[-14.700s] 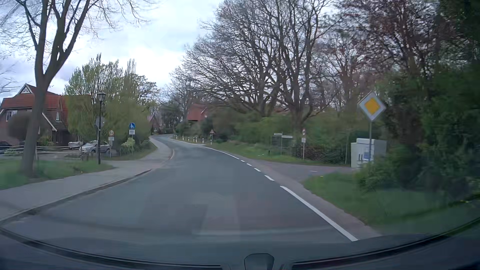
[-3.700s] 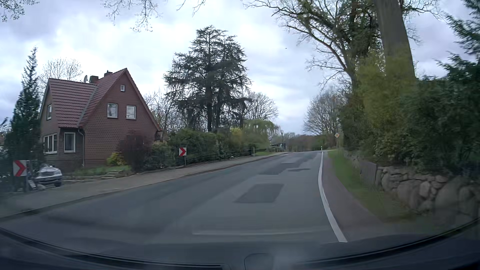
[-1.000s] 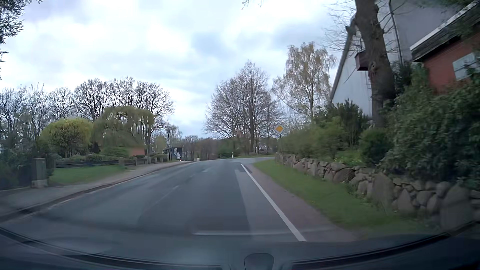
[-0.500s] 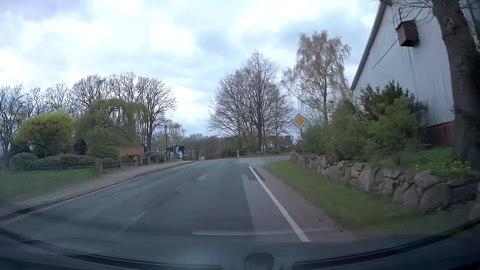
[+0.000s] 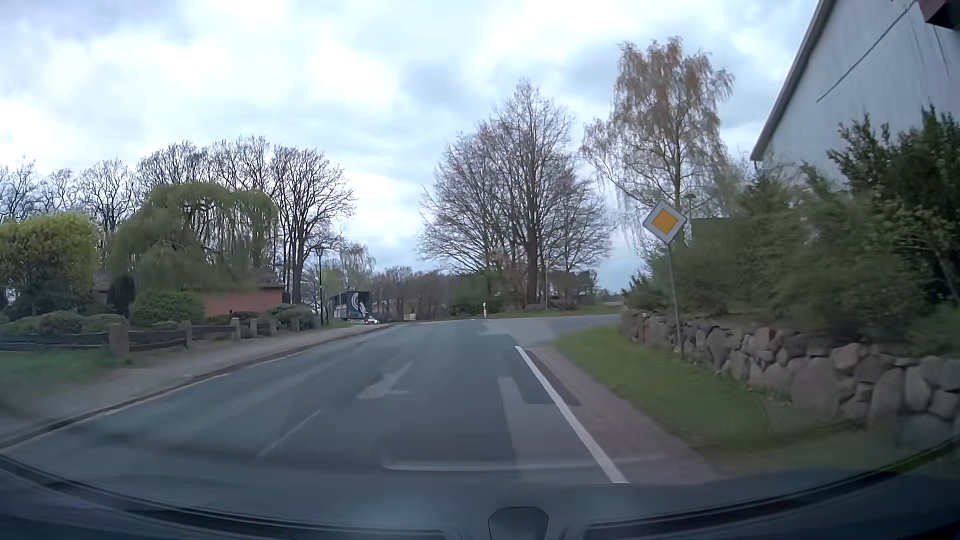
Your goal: Follow the waypoints while adhering to traffic rules and regulations
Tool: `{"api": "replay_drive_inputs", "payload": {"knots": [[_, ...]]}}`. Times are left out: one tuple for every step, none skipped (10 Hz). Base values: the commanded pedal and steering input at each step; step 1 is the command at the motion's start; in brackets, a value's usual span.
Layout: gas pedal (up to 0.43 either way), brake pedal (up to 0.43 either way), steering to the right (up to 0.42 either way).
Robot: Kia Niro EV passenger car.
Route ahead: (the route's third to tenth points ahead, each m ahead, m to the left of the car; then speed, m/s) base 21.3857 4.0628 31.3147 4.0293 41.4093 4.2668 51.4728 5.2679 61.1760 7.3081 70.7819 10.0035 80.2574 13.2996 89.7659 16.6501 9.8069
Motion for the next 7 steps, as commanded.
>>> {"api": "replay_drive_inputs", "payload": {"knots": [[0.118, 0.000, -0.006], [0.118, 0.000, -0.005], [0.118, 0.000, -0.005], [0.118, 0.000, -0.005], [0.130, 0.000, -0.004], [0.130, 0.000, -0.002], [0.130, 0.000, -0.001]]}}
